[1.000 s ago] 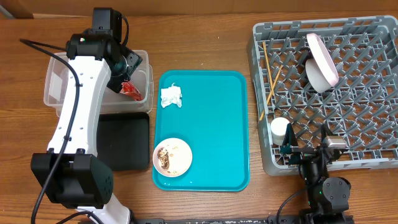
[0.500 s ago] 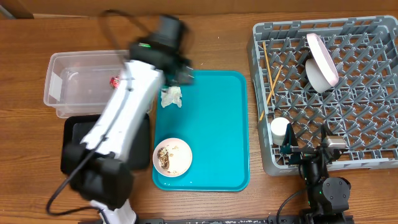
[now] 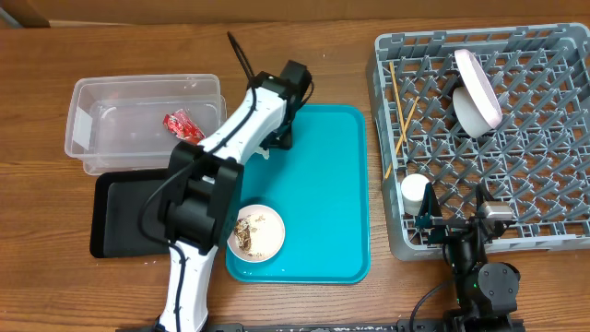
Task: Sort waste into correct bins and load items into the dishwasher
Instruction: 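Grasp the white tissue on the teal tray with the left gripper, then drop the tissue into the clear plastic container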
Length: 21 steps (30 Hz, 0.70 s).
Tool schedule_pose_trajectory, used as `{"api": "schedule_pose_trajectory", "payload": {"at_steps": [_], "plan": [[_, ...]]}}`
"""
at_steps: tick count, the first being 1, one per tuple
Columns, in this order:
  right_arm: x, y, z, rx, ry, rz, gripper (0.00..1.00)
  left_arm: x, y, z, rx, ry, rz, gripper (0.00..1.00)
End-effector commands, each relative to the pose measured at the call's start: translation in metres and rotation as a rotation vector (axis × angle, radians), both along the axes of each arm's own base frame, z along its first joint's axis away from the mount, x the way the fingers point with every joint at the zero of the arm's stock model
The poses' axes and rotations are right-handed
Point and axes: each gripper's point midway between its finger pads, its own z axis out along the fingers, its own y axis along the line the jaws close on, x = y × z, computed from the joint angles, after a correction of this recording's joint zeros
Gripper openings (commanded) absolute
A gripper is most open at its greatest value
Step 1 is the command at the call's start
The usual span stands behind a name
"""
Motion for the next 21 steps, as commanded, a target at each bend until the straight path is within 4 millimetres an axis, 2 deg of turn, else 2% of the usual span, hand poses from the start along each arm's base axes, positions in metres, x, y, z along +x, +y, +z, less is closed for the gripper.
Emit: {"api": "schedule_pose_trajectory", "payload": {"at_steps": [1,2,4,5,6,10,12,15,18,21], "plan": [[0.000,-0.002,-0.002,0.004,-0.003,-0.010,1.00,0.007,0.009,0.000,0.027,-0.023,0.026,0.57],[0.000,-0.002,-0.002,0.004,-0.003,-0.009,1.00,0.008,0.008,0.001,0.024,-0.025,0.026,0.40],[0.000,-0.002,-0.002,0.004,-0.003,-0.010,1.00,0.009,0.007,0.004,0.018,-0.030,0.025,0.17],[0.000,-0.002,-0.002,0.004,-0.003,-0.009,1.00,0.009,0.006,0.007,0.013,-0.031,0.022,0.07],[0.000,-0.002,-0.002,0.004,-0.003,-0.009,1.00,0.010,0.004,0.011,0.002,-0.030,0.022,0.04],[0.000,-0.002,-0.002,0.004,-0.003,-0.010,1.00,0.009,-0.012,0.037,-0.104,-0.006,0.022,0.04],[0.000,-0.002,-0.002,0.004,-0.003,-0.010,1.00,0.008,-0.020,0.062,-0.164,-0.006,0.022,0.04],[0.000,-0.002,-0.002,0.004,-0.003,-0.009,1.00,0.009,-0.017,0.102,-0.187,-0.050,0.027,0.04],[0.000,-0.002,-0.002,0.004,-0.003,-0.010,1.00,0.010,0.003,0.142,-0.186,-0.125,0.068,0.04],[0.000,-0.002,-0.002,0.004,-0.003,-0.009,1.00,0.007,0.039,0.170,-0.206,-0.178,0.178,0.04]]}}
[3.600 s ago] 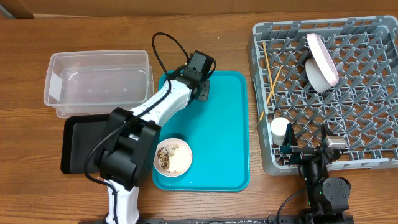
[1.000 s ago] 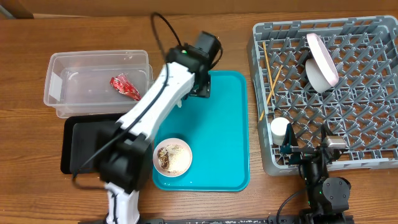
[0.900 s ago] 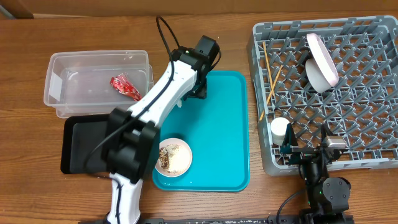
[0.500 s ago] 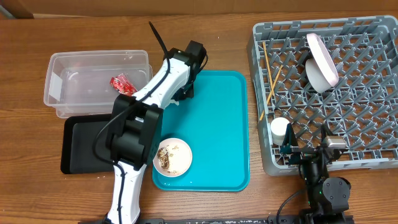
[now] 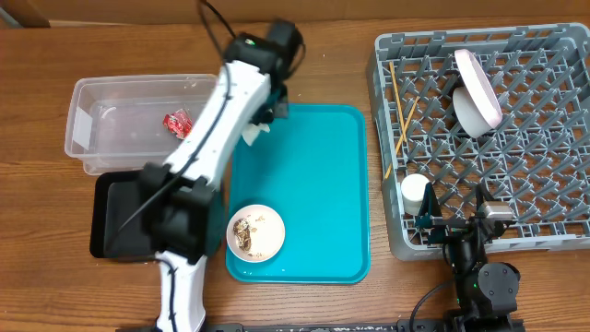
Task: Sort waste into correct bins and load items into the dishwasher
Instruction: 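Drop the tissue into the clear plastic container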
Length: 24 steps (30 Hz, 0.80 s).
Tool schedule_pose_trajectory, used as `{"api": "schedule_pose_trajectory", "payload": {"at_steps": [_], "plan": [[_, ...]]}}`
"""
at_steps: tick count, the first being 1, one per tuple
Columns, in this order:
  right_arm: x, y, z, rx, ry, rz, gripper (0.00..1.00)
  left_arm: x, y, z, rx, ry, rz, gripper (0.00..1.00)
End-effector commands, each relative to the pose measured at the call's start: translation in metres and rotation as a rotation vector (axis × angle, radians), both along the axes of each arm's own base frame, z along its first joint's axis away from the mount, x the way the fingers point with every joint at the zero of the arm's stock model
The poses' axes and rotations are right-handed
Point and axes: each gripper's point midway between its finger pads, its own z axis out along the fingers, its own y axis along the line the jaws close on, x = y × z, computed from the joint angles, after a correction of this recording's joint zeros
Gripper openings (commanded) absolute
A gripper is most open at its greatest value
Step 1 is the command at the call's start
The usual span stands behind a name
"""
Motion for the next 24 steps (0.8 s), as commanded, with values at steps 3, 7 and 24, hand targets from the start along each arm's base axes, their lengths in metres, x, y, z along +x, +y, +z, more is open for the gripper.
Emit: {"api": "schedule_pose_trajectory", "payload": {"at_steps": [3,7,24], "plan": [[0.000,-0.002,-0.002,0.003,-0.003,-0.009,1.00,0.003,0.089,0.063,-0.056,-0.125,0.295,0.04],[0.000,-0.002,-0.002,0.003,-0.003,-0.009,1.00,0.002,0.125,0.044,-0.116,-0.059,0.403,0.25],[0.000,-0.002,-0.002,0.003,-0.003,-0.009,1.00,-0.045,0.090,0.097,-0.159,-0.057,0.184,0.60]]}}
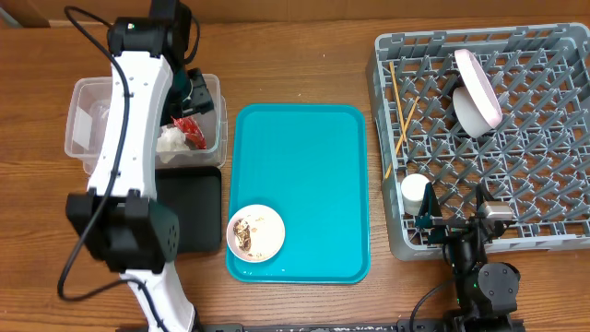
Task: Sort waste into correct bins and load items into the dishwasher
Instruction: 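Drop the tissue into the clear plastic container, then move the left gripper to the soiled white dish and grasp its rim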
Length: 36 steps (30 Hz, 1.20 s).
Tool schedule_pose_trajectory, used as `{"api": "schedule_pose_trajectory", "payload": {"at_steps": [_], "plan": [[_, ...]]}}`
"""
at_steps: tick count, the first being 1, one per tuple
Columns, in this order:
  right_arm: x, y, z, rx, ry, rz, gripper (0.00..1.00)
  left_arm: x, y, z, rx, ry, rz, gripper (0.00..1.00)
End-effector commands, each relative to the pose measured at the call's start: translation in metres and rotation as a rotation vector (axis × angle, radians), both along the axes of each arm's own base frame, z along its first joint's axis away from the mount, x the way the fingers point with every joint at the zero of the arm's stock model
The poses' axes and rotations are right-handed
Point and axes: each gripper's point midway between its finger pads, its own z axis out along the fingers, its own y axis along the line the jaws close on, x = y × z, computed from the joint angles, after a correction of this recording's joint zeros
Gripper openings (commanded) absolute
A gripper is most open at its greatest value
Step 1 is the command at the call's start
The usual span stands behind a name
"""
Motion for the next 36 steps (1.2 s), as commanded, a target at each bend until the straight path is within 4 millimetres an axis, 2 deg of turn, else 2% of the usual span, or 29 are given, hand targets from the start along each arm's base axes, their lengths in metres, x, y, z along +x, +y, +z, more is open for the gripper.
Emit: {"api": "schedule_pose_trajectory", "payload": {"at_steps": [1,4,8,10,13,17,21,23,24,28,31,35,36], "plan": [[0.000,-0.002,-0.002,0.004,-0.002,-0.009,1.00,-0.026,-0.034,0.050,-0.031,-0.099,-0.111,0.61],[0.000,-0.002,-0.002,0.003,-0.002,-0.009,1.00,-0.049,-0.067,0.057,-0.016,-0.074,-0.211,0.63],[0.000,-0.002,-0.002,0.003,-0.002,-0.009,1.00,-0.082,-0.109,0.045,0.040,0.010,-0.299,0.69],[0.000,-0.002,-0.002,0.003,-0.002,-0.009,1.00,-0.097,-0.130,0.031,0.050,0.051,-0.337,0.70],[0.000,-0.002,-0.002,0.003,-0.002,-0.009,1.00,-0.123,-0.157,-0.005,0.083,0.126,-0.381,0.73],[0.000,-0.002,-0.002,0.003,-0.002,-0.009,1.00,-0.152,-0.176,-0.052,0.116,0.191,-0.404,0.75],[0.000,-0.002,-0.002,0.004,-0.002,-0.009,1.00,-0.173,-0.183,-0.094,0.111,0.241,-0.424,0.76],[0.000,-0.002,-0.002,0.003,-0.002,-0.009,1.00,-0.180,-0.178,-0.112,0.115,0.264,-0.403,0.69],[0.000,-0.002,-0.002,0.004,-0.002,-0.009,1.00,-0.183,-0.175,-0.120,0.120,0.271,-0.398,0.64],[0.000,-0.002,-0.002,0.004,-0.003,-0.009,1.00,-0.190,-0.167,-0.146,0.127,0.281,-0.389,0.59],[0.000,-0.002,-0.002,0.003,-0.002,-0.009,1.00,-0.192,-0.170,-0.163,0.103,0.269,-0.431,0.57],[0.000,-0.002,-0.002,0.003,-0.002,-0.009,1.00,-0.197,-0.173,-0.177,0.074,0.272,-0.482,0.39],[0.000,-0.002,-0.002,0.003,-0.002,-0.009,1.00,-0.197,-0.172,-0.178,0.077,0.272,-0.482,0.32]]}}
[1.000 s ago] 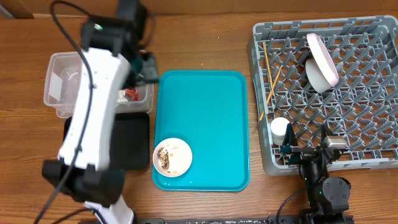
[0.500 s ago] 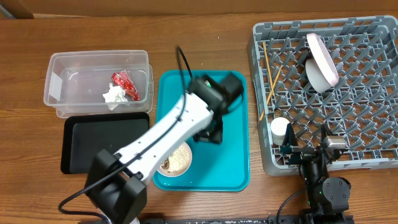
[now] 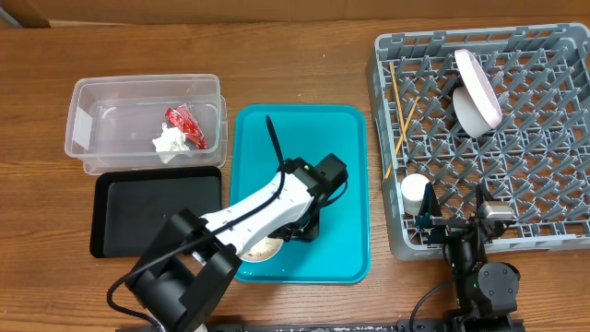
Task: Sort waste into correct bins and load items into the dishwasher
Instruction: 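Move the left gripper to the soiled white dish and grasp its rim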
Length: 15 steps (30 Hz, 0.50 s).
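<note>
My left gripper (image 3: 307,227) hangs low over the teal tray (image 3: 323,148), right beside the small white plate with food scraps (image 3: 261,247); the arm covers much of the plate. Its fingers look open, with nothing in them. The clear bin (image 3: 92,138) holds a red wrapper (image 3: 183,124) and a crumpled white paper (image 3: 168,141). The grey dish rack (image 3: 516,157) carries a white bowl (image 3: 477,88), chopsticks (image 3: 398,111) and a white cup (image 3: 415,192). My right gripper (image 3: 444,224) rests at the rack's front edge; its jaws are too small to read.
A black tray (image 3: 157,214) lies in front of the clear bin, left of the teal tray. The rack fills the right side of the wooden table.
My left arm has gone from over the clear bin to the teal tray, its gripper now down beside the scrap plate. The white paper stays in the bin. The right arm has not moved.
My left gripper was at the teal tray's far left corner on a white paper. Then it held the paper near the bin's edge, then stood over the bin with the paper lying inside. Now it is at the plate.
</note>
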Tool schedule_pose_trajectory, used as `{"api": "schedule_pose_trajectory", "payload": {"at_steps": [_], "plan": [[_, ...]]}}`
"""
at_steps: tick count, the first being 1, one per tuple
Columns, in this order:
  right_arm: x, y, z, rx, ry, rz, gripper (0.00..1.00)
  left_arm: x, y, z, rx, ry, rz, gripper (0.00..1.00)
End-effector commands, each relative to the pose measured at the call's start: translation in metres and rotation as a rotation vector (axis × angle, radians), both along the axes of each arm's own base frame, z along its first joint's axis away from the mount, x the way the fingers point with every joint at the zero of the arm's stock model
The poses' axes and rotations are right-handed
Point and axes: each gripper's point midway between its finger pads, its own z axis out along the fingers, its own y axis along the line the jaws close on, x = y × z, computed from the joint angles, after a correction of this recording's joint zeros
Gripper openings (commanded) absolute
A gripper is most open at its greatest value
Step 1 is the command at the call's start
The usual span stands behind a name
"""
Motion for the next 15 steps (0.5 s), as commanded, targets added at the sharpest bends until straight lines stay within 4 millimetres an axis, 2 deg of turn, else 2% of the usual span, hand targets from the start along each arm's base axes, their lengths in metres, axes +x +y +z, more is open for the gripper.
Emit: {"api": "schedule_pose_trajectory", "payload": {"at_steps": [1,2,3,4,10,15], "plan": [[0.000,-0.002,-0.002,0.003,-0.003,-0.008,1.00,-0.007,0.001,-0.007,0.000,0.026,-0.034,0.27],[0.000,-0.002,-0.002,0.003,-0.003,-0.009,1.00,-0.006,0.001,-0.007,-0.003,0.026,-0.041,0.21],[0.000,-0.002,-0.002,0.003,-0.003,-0.008,1.00,-0.005,0.000,-0.007,-0.005,0.022,-0.048,0.08],[0.000,-0.002,-0.002,0.003,-0.003,-0.008,1.00,-0.004,-0.001,-0.007,-0.008,0.018,-0.050,0.04],[0.000,-0.002,-0.002,0.003,-0.003,-0.008,1.00,0.000,-0.002,-0.002,-0.013,0.014,-0.050,0.04],[0.000,-0.002,-0.002,0.003,-0.003,-0.008,1.00,0.014,-0.009,0.030,-0.068,-0.009,-0.015,0.04]]}}
